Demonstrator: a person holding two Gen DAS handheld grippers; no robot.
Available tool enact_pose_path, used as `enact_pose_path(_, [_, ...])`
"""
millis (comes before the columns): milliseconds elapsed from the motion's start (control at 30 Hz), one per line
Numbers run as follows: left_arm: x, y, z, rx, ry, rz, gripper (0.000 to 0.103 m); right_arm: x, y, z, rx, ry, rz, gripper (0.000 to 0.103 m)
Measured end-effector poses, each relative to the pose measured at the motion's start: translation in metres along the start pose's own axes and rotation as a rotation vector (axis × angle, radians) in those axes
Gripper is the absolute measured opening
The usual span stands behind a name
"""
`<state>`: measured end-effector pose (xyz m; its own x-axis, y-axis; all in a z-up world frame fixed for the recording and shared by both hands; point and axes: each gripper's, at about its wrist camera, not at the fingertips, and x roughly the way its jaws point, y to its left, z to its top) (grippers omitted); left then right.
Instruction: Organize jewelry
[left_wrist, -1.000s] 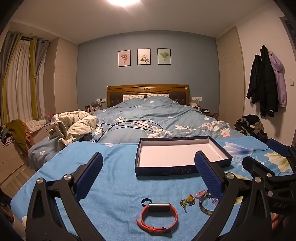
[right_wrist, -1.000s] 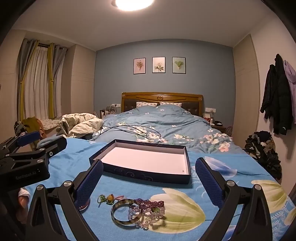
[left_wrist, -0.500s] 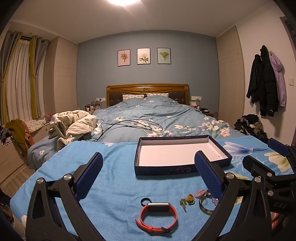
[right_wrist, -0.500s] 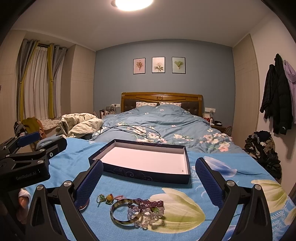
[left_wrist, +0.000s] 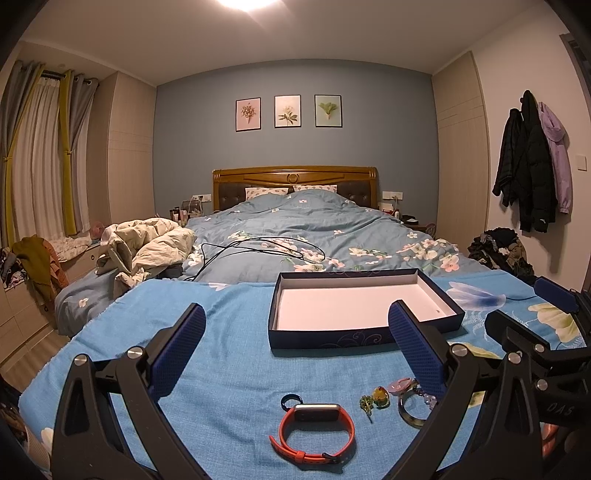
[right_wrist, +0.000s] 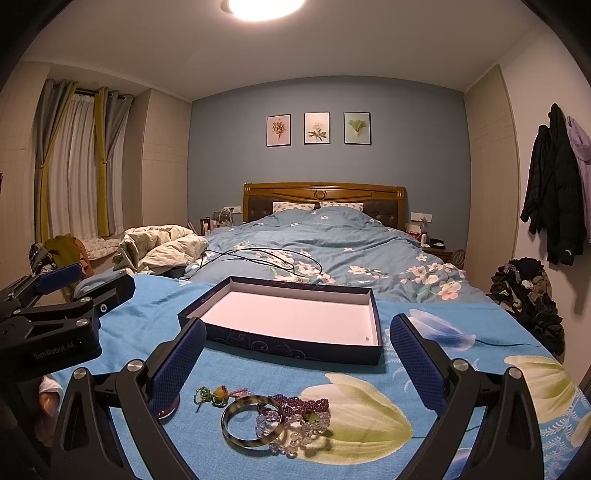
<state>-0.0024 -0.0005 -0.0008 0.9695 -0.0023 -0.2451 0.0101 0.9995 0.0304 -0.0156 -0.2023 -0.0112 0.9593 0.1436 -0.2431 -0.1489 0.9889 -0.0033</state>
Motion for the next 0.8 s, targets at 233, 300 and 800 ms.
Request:
enact_pose_path(233, [0.0002, -0.0006, -0.0004, -0.001, 0.0, 0.001, 0.097, 0.0001, -0.0002, 0.0002, 0.001, 0.0, 0.001, 0.096])
enact_pose_path(300, [0.0001, -0.0003, -0.0005, -0.003, 0.0, -0.001, 0.097, -0.0002, -0.0004, 0.0, 0.001, -0.001, 0.001, 0.096])
enact_pose_path(800, [-0.0006, 0.0, -0.0015, 0.002, -0.004, 0.003, 0.097, -0.0002, -0.0003, 0.0003, 0.003, -0.003, 0.002, 0.096])
